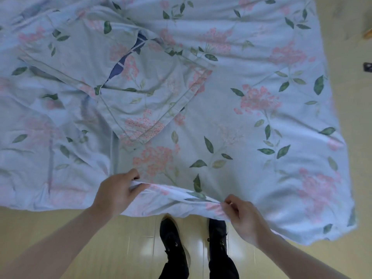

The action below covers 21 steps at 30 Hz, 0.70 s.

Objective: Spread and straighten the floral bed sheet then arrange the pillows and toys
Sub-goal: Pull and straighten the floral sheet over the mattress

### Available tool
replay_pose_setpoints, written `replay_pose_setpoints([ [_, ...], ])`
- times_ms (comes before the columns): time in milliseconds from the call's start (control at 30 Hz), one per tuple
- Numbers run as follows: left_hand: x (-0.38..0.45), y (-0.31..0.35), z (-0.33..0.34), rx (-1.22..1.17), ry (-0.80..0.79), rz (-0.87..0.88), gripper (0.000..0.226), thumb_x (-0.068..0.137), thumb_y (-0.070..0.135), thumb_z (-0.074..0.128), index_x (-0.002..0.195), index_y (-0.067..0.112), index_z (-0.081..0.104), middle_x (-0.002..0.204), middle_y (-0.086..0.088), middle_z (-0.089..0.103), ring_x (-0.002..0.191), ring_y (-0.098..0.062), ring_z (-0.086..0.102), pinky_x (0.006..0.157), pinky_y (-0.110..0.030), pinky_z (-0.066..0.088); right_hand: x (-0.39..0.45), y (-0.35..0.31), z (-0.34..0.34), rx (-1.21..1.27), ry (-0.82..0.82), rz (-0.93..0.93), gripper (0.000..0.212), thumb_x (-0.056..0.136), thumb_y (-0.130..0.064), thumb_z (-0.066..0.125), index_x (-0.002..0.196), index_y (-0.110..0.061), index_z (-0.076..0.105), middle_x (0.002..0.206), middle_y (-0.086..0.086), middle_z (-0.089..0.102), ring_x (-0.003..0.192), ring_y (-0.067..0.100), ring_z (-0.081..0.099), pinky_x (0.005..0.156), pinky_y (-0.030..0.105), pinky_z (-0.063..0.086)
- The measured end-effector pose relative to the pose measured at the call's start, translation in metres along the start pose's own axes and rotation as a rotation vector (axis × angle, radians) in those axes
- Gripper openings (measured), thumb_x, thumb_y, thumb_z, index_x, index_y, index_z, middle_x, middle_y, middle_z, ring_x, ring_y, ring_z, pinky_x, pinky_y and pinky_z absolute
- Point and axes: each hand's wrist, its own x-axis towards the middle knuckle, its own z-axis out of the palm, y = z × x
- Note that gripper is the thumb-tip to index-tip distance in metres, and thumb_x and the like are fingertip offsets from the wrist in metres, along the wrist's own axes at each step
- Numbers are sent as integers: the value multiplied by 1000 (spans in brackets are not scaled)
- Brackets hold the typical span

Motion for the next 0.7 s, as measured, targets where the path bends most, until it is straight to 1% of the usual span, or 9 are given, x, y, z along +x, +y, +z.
replay_pose_setpoints([
  [67,-4,-4,-12,38,-65,47,51,77,76,66,77,30,46,54,10,51,49,-9,53,43,-28,40,-5,-9,-10,53,-35,17,46,83,-76,57,76,-31,52,55,-7,53,49,9,45,47,22,35],
  [100,-6,-6,-16,50,-94,55,52,74,77,69,76,30,47,55,10,53,51,-11,55,45,-29,41,-7,-14,-16,41,-65,23,54,77,-82,59,77,-29,54,54,-7,52,47,9,44,45,21,34],
  [133,-9,-7,-19,63,-114,56,51,73,73,74,76,28,50,57,9,55,53,-15,58,46,-29,42,-9,-16,-21,-4,-89,9,51,77,-80,61,78,-30,54,55,-8,53,47,8,45,45,21,33],
  [200,-13,-9,-20,122,-116,61,39,69,47,86,75,22,57,58,4,60,54,-25,62,47,-30,44,-12,-14,-27,-124,-120,-41,29,82,-61,62,78,-35,51,60,-9,58,51,9,49,46,21,33],
  [267,-16,-9,-22,147,-90,5,27,62,14,85,70,18,59,57,0,60,54,-31,62,46,-29,42,-18,-5,-36,-259,-124,-41,19,87,-47,59,79,-35,47,64,-6,57,58,11,50,49,21,31],
  [367,-19,-10,-22,185,9,-41,16,61,12,69,68,18,55,62,1,54,61,-32,60,59,-37,40,-29,19,-46,-257,-89,0,29,95,-28,56,74,-32,37,59,-3,45,55,14,37,51,27,26],
  [467,-24,-17,-19,136,70,-167,29,57,0,74,75,18,59,71,2,55,75,-34,60,72,-46,42,-41,32,-52,-61,-46,20,37,95,-16,55,70,-33,34,57,-6,40,53,12,29,51,25,23],
  [600,-27,-10,-18,-302,174,-534,33,72,-7,57,82,23,48,67,-3,55,57,-30,54,48,-34,41,-55,40,-60,18,2,8,26,92,-12,56,80,-35,50,64,-13,51,57,9,41,53,20,34],
  [700,-25,2,-26,-379,203,-566,36,76,-7,50,87,25,41,65,-8,54,53,-33,52,42,-31,38,-71,50,-69,-55,57,36,24,94,-14,59,76,-28,51,62,-8,51,57,9,43,54,25,34],
])
